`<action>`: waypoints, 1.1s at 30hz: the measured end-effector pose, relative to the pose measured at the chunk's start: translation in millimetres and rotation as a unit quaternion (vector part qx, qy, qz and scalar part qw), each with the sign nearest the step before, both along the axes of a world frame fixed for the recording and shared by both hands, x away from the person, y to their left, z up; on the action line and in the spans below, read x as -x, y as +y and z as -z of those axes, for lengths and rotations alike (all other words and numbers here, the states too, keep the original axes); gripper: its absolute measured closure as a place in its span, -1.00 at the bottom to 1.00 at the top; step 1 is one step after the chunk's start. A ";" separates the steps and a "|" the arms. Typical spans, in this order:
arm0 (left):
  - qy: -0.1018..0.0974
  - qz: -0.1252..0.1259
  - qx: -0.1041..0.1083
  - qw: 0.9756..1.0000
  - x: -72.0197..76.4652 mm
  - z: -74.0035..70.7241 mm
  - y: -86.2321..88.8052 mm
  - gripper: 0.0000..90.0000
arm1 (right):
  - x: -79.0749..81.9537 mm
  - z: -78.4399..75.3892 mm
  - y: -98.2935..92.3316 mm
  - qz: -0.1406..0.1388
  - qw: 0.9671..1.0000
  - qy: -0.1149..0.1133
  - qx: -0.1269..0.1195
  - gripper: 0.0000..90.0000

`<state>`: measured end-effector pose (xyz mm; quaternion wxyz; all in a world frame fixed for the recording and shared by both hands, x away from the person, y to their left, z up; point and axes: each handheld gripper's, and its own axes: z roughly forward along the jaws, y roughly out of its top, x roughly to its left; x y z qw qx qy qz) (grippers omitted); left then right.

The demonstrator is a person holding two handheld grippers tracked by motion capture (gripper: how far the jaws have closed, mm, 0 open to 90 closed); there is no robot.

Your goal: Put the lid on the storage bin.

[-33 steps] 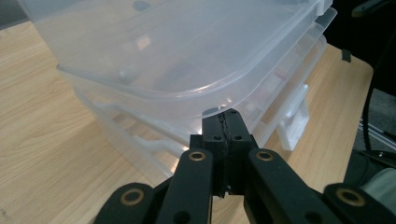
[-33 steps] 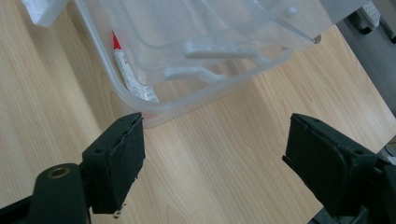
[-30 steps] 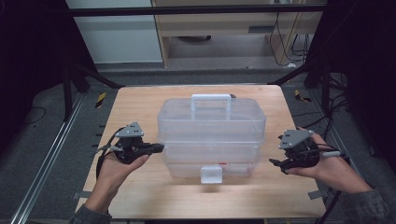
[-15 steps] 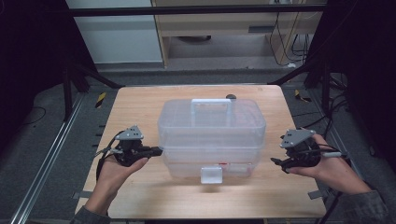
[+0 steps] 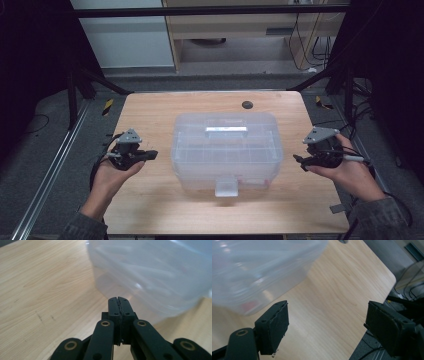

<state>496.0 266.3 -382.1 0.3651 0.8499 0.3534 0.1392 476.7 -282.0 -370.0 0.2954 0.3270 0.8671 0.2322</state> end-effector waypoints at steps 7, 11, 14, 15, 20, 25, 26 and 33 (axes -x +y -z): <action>-0.011 -0.052 -0.064 0.997 -45.4 36.0 5.9 0.96 | -35.5 14.4 -10.1 0.099 0.991 -0.020 -0.090 -0.56; -0.019 -0.087 -0.062 0.994 -66.0 59.3 12.0 0.96 | -54.1 36.6 -17.3 0.141 0.983 -0.022 -0.116 -0.56; -0.014 -0.106 -0.043 0.993 -77.0 76.1 16.3 0.95 | -65.3 58.6 -19.1 0.155 0.980 -0.012 -0.124 -0.55; -0.014 -0.113 -0.037 0.993 -78.7 80.6 17.1 0.94 | -68.7 66.5 -19.2 0.156 0.980 -0.007 -0.127 -0.55; -0.010 -0.119 -0.020 0.993 -82.9 98.8 16.5 0.85 | -82.0 103.2 -14.6 0.166 0.976 0.024 -0.141 -0.57; -0.003 -0.138 0.001 0.990 -82.1 114.1 15.8 0.50 | -88.1 133.8 -8.1 0.180 0.968 0.051 -0.169 -0.64; -0.010 -0.141 0.010 0.990 -81.3 116.8 15.9 0.39 | -87.8 137.0 -7.6 0.180 0.965 0.045 -0.187 -0.68; -0.029 -0.177 -0.010 0.984 -82.5 123.6 12.5 -0.51 | -89.8 141.4 -6.4 0.188 0.963 0.036 -0.191 -0.93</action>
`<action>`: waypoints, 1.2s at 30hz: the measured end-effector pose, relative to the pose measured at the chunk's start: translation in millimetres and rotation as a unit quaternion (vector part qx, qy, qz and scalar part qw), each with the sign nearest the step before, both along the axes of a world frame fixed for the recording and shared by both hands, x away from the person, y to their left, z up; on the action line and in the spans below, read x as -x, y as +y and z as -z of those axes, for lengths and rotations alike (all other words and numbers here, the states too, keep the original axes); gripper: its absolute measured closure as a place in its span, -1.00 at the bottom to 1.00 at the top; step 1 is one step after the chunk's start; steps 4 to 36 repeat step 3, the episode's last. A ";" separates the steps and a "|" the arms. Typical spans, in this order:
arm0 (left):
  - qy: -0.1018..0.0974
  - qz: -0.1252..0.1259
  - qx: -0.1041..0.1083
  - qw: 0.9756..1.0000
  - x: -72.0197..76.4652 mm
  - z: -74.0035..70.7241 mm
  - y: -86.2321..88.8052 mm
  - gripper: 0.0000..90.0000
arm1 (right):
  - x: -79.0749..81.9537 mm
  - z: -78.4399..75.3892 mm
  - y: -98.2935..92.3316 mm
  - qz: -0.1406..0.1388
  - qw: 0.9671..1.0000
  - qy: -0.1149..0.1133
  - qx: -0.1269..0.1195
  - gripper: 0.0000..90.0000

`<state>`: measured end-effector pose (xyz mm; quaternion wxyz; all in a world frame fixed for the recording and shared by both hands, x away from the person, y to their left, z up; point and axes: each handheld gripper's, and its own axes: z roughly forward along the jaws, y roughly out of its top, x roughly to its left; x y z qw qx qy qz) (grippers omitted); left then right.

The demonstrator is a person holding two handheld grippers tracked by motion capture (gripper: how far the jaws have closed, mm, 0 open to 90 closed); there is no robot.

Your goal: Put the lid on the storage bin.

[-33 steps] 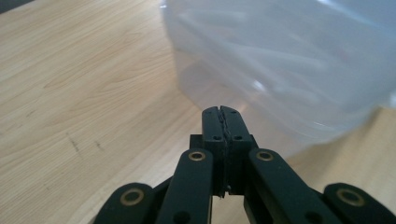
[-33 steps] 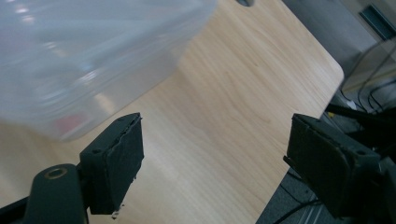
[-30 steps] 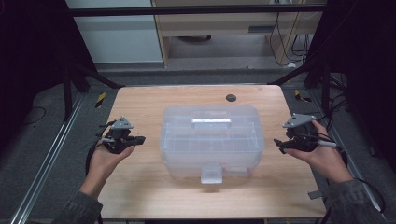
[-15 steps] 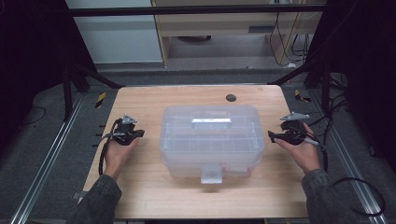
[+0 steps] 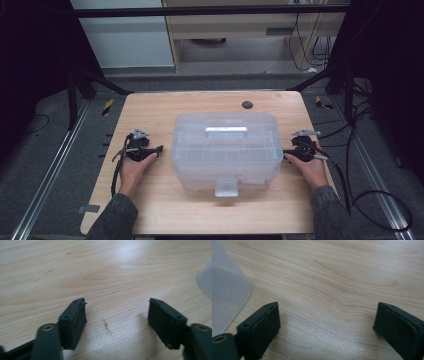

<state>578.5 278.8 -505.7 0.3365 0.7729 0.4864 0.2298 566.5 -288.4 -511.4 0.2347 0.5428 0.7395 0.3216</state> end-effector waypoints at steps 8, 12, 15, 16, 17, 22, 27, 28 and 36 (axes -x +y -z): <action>0.007 -0.010 0.003 1.000 -1.2 0.5 0.3 -0.71 | -0.5 0.2 0.2 0.009 1.000 0.006 -0.001 -0.98; 0.007 -0.010 0.003 1.000 -1.2 0.5 0.3 -0.71 | -0.5 0.2 0.2 0.009 1.000 0.006 -0.001 -0.98; 0.007 -0.010 0.003 1.000 -1.2 0.5 0.3 -0.71 | -0.5 0.2 0.2 0.009 1.000 0.006 -0.001 -0.98; 0.007 -0.010 0.003 1.000 -1.2 0.5 0.3 -0.71 | -0.5 0.2 0.2 0.009 1.000 0.006 -0.001 -0.98; 0.007 -0.010 0.003 1.000 -1.2 0.5 0.3 -0.71 | -0.5 0.2 0.2 0.009 1.000 0.006 -0.001 -0.98; 0.007 -0.010 0.003 1.000 -1.2 0.5 0.3 -0.71 | -0.5 0.2 0.2 0.009 1.000 0.006 -0.001 -0.98; 0.007 -0.010 0.003 1.000 -1.2 0.5 0.3 -0.71 | -0.5 0.2 0.2 0.009 1.000 0.006 -0.001 -0.98; 0.007 -0.010 0.003 1.000 -1.2 0.5 0.3 -0.71 | -0.5 0.2 0.2 0.009 1.000 0.006 -0.001 -0.98; 0.007 -0.010 0.003 1.000 -1.2 0.5 0.3 -0.71 | -0.5 0.2 0.2 0.009 1.000 0.006 -0.001 -0.98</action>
